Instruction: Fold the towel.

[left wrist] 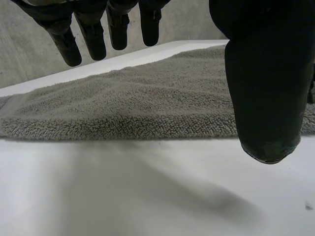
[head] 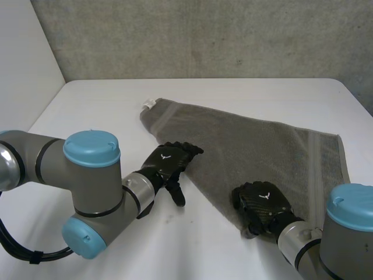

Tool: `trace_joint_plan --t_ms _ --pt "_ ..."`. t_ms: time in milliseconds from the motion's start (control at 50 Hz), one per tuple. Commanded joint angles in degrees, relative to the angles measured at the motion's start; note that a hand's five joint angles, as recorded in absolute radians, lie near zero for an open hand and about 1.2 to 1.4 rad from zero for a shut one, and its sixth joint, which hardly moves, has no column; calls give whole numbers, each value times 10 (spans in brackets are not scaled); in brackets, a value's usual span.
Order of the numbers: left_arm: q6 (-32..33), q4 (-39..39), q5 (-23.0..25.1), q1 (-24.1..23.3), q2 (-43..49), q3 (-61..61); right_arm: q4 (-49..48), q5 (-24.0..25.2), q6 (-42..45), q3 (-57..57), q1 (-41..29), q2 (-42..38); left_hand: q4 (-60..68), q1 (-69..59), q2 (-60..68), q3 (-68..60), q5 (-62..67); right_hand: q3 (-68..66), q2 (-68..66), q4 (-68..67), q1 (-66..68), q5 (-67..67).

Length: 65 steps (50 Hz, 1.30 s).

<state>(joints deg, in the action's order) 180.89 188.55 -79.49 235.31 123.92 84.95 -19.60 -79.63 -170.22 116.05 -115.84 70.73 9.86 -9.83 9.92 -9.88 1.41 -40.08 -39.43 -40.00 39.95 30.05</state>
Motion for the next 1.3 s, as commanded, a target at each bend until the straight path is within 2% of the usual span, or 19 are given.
trace_joint_plan --t_ms 20,60,80,100,120,140,160,180,200,480,580,700,740,880,1020,1120,1220,1300 --pt "0 0 -1 1 -1 2 -11 -3 2 -2 0 -11 17 -17 16 -17 2 -6 -13 -7 7 6" --pt "0 0 -1 1 -1 2 -11 -3 3 -2 0 -13 17 -17 16 -17 2 -11 -18 -12 12 11" --pt "0 0 -1 1 -1 3 -11 -3 3 -3 0 -14 17 -17 16 -17 2 -75 -81 -75 76 75" --pt "0 0 -1 1 -1 3 -11 -3 3 -3 0 -14 17 -17 16 -17 2 -75 -82 -76 76 75" --pt "0 0 -1 1 -1 3 -12 -3 3 -3 0 -14 15 -16 15 -15 0 -158 -165 -159 160 159" --pt "0 0 -1 1 -1 3 -12 -3 3 -3 0 -14 15 -16 15 -15 0 -159 -166 -160 160 160" --pt "0 0 -1 1 -1 6 -14 -3 2 -6 1 -11 15 -16 15 -15 0 -284 -291 -285 285 284" --pt "0 0 -1 1 -1 7 -14 -3 2 -6 1 -11 15 -16 15 -15 0 -285 -292 -286 287 286" --pt "0 0 -1 1 -1 7 -21 -3 2 -9 3 -4 15 -16 15 -15 0 -398 -405 -399 399 398" --pt "-34 0 -21 -8 -29 12 -24 -5 8 -72 -4 102 5 -6 5 -5 -10 -399 -406 -400 400 399" --pt "-107 -1 -62 -16 -58 19 14 -6 6 -105 -4 127 4 -4 3 -3 -12 -399 -406 -400 400 399" --pt "-160 0 -73 -35 -72 14 56 -6 2 -131 -10 144 4 -4 3 -3 -12 -399 -406 -400 400 399" --pt "-197 1 -80 -49 -77 9 69 -7 2 -144 -27 159 4 -4 3 -3 -12 -399 -406 -400 400 399" --pt "-253 15 -104 -76 -72 -8 79 -27 0 -162 -64 171 5 -6 5 -5 -10 -399 -406 -400 400 399" --pt "-253 60 -156 -81 -55 -8 96 -44 -1 -163 -78 224 7 -7 6 -7 -9 -399 -406 -400 400 399" --pt "-252 103 -226 -75 -31 -9 105 -45 -1 -160 -75 253 15 -16 15 -15 0 -399 -406 -400 400 399" --pt "-236 121 -251 -58 -19 -13 105 -45 0 -157 -71 267 27 -27 26 -27 12 -399 -406 -400 400 399" --pt "-210 128 -251 -42 -16 -15 105 -45 0 -155 -70 274 46 -46 45 -45 30 -399 -406 -400 400 399"
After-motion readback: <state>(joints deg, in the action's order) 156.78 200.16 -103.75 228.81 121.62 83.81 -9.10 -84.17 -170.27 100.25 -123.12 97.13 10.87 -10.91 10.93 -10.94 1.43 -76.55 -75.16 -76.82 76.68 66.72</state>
